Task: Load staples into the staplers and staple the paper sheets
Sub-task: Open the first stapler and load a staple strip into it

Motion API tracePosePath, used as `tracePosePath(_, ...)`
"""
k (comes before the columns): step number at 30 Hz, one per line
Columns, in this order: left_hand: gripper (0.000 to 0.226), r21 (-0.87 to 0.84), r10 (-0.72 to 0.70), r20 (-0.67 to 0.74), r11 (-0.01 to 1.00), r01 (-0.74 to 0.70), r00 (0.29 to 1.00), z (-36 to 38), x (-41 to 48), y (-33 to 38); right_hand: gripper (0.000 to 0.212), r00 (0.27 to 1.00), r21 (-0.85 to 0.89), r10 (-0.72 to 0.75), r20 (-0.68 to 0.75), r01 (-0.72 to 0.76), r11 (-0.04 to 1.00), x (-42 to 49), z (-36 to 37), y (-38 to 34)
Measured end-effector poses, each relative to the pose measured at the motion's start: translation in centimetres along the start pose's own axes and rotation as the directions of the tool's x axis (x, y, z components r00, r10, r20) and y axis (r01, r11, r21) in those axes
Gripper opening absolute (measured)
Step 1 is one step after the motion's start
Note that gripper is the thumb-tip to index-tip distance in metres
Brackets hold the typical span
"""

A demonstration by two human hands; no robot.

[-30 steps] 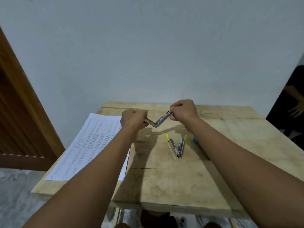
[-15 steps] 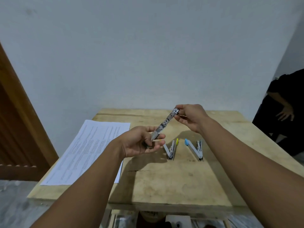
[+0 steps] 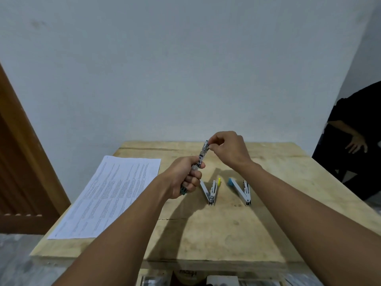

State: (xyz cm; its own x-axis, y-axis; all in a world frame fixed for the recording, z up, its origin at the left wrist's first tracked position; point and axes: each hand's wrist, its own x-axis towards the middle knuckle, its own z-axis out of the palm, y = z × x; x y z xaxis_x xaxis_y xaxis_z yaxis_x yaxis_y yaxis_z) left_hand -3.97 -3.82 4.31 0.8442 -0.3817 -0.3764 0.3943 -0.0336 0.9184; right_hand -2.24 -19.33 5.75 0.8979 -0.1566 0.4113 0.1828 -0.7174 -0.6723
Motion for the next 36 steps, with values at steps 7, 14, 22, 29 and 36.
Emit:
tracePosePath(7,0.025,0.089,-0.005,-0.046,0.996,0.009,0.999,-0.3,0.5,-0.6,0.019,0.984,-0.052,-0.008,0.177,0.017,0.998,0.1,-0.5,-0.6)
tracePosePath(14,0.028,0.057,-0.036,-0.074,0.998,0.04,0.997,-0.7,0.9,-1.3,0.022,0.946,0.046,-0.026,0.323,0.012,0.999,-0.4,-0.5,-0.8)
tracePosePath(22,0.032,0.0,-0.073,-0.074,0.997,0.073,0.995,-0.9,1.0,-1.4,0.021,0.953,0.079,-0.103,0.287,0.083,0.993,-1.1,-0.2,-1.2)
tracePosePath(29,0.03,-0.14,-0.109,-0.035,0.985,0.104,0.993,-1.1,0.8,-1.3,0.038,0.939,0.156,-0.165,0.302,0.122,0.98,-2.2,0.0,-1.9)
tracePosePath(36,0.028,-0.2,-0.121,-0.034,0.973,0.112,0.992,-1.5,0.6,-1.9,0.044,0.888,0.126,-0.184,0.421,0.143,0.982,-3.2,-0.2,-2.2)
